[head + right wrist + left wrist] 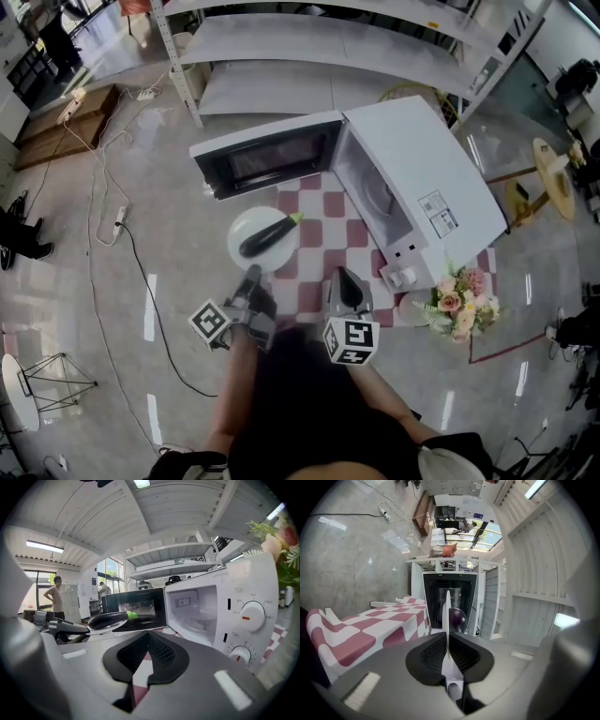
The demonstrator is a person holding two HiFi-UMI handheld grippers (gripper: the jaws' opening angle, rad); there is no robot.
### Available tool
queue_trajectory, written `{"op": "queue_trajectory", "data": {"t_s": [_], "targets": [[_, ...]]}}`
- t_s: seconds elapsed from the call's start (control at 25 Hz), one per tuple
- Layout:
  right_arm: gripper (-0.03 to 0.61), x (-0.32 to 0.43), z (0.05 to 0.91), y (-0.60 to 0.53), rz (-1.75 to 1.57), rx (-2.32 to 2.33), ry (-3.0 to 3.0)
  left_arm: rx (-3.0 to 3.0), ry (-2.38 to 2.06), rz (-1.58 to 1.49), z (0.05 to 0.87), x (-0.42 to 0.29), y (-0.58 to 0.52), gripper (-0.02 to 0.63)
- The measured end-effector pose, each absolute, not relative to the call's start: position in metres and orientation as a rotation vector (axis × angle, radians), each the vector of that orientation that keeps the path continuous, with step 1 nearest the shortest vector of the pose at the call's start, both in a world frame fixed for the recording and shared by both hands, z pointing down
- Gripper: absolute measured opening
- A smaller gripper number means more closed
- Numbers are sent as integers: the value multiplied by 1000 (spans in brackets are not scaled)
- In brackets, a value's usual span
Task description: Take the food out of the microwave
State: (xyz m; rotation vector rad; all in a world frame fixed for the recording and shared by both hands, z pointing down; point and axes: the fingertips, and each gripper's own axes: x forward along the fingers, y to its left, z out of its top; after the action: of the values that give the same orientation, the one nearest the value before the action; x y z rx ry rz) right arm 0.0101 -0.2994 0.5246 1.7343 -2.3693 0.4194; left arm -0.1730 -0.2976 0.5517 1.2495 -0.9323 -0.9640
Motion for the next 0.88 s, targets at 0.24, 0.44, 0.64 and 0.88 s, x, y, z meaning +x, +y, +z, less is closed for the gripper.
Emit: {"op": "queue_trajectory", "data": {"t_s": [0.24,0.44,0.64,0.88], "targets": [[0,9,521,-303,376,1724,-2370,1252,-987,-1019,544,-186,-291,25],[0,15,520,-307,352,1727,-2369,1246,-1060,-1050,537,-201,-284,25],[0,21,520,-311,374,1724,-2376,1224,-1107,-1087,533,-208,-280,25],[-2,18,521,-310,369,1693,-2387,1219,-1129,-1094,537,-206,-281,25]]}}
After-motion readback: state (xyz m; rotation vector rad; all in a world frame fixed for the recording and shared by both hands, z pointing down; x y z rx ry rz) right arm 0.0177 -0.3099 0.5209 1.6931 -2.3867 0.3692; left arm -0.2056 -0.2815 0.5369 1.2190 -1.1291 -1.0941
